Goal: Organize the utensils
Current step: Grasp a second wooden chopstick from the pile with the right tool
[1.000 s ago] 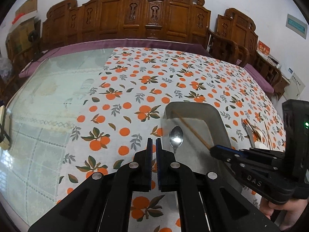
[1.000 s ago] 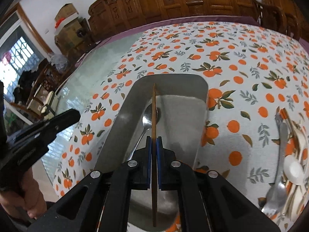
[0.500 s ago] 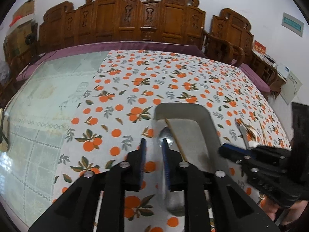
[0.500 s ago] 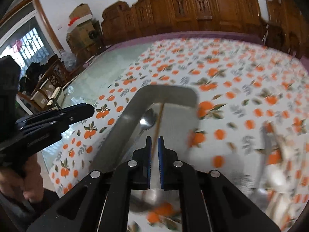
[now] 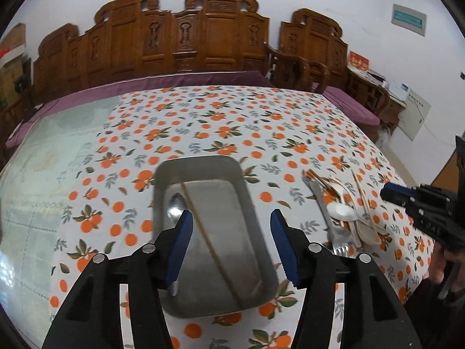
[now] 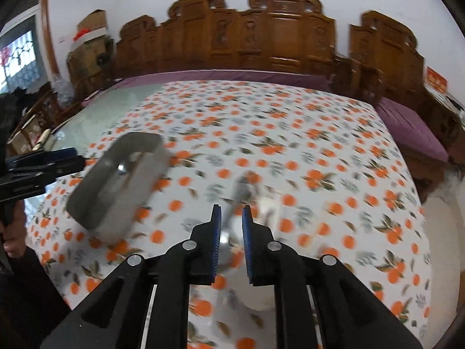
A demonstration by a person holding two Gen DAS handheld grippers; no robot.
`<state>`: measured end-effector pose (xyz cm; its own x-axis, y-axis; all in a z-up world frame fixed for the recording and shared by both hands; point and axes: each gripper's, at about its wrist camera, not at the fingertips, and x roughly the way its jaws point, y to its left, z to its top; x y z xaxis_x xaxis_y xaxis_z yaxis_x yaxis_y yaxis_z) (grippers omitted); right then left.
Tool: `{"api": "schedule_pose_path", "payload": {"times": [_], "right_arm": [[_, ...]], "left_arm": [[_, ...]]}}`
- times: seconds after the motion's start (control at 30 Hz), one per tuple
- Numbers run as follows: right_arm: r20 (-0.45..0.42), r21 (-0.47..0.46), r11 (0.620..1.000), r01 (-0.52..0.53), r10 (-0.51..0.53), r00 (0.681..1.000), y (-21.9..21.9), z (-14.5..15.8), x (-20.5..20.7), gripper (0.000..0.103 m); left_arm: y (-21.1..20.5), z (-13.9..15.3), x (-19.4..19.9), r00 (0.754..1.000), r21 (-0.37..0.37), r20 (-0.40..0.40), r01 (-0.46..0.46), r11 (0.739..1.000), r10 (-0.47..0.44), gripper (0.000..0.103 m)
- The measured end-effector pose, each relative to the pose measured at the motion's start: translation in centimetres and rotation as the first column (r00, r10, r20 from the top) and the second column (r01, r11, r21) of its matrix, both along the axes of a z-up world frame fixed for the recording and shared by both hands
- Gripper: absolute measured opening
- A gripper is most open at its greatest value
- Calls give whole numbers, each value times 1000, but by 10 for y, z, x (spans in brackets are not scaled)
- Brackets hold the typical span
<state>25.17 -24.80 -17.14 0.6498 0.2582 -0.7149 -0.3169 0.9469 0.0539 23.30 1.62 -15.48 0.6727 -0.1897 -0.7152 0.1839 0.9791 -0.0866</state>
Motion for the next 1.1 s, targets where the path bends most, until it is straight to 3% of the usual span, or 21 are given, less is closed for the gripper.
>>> {"api": "schedule_pose_path", "payload": {"times": [0.13, 0.2, 0.47, 0.77, 0.97, 1.03, 1.07, 1.1], "right_arm": [[-20, -18, 999, 37, -37, 999, -26, -11, -1, 18], [-40, -30, 997, 72, -73, 997, -40, -20, 0, 27], [-158, -7, 987, 161, -160, 974, -57, -66, 21, 27], [-218, -31, 978, 206, -208, 954, -61, -89, 39, 27], [-215, -43, 977, 210, -214, 953, -65, -91, 40, 19], [-221, -33, 975, 218, -220, 950, -68, -91, 41, 14], [-224, -32, 974, 223, -225, 948, -69, -91, 41, 6], [-227, -30, 974, 225, -226, 947, -70, -91, 41, 6]], "left_arm": [[-12, -2, -2, 1000, -8, 0, 18, 1000, -18, 54], [-19, -3, -4, 1000, -4, 1, 28, 1000, -28, 54], [-43, -8, -11, 997, 9, -3, 75, 997, -75, 54], [-67, -20, -17, 994, 37, -17, 112, 993, -111, 54], [-82, -28, -21, 991, 39, -19, 130, 991, -130, 54], [-88, -31, -22, 991, 43, -25, 135, 990, -134, 54], [-92, -35, -22, 990, 50, -30, 139, 989, -138, 54], [-94, -37, -22, 990, 55, -32, 141, 988, -140, 54]]}}
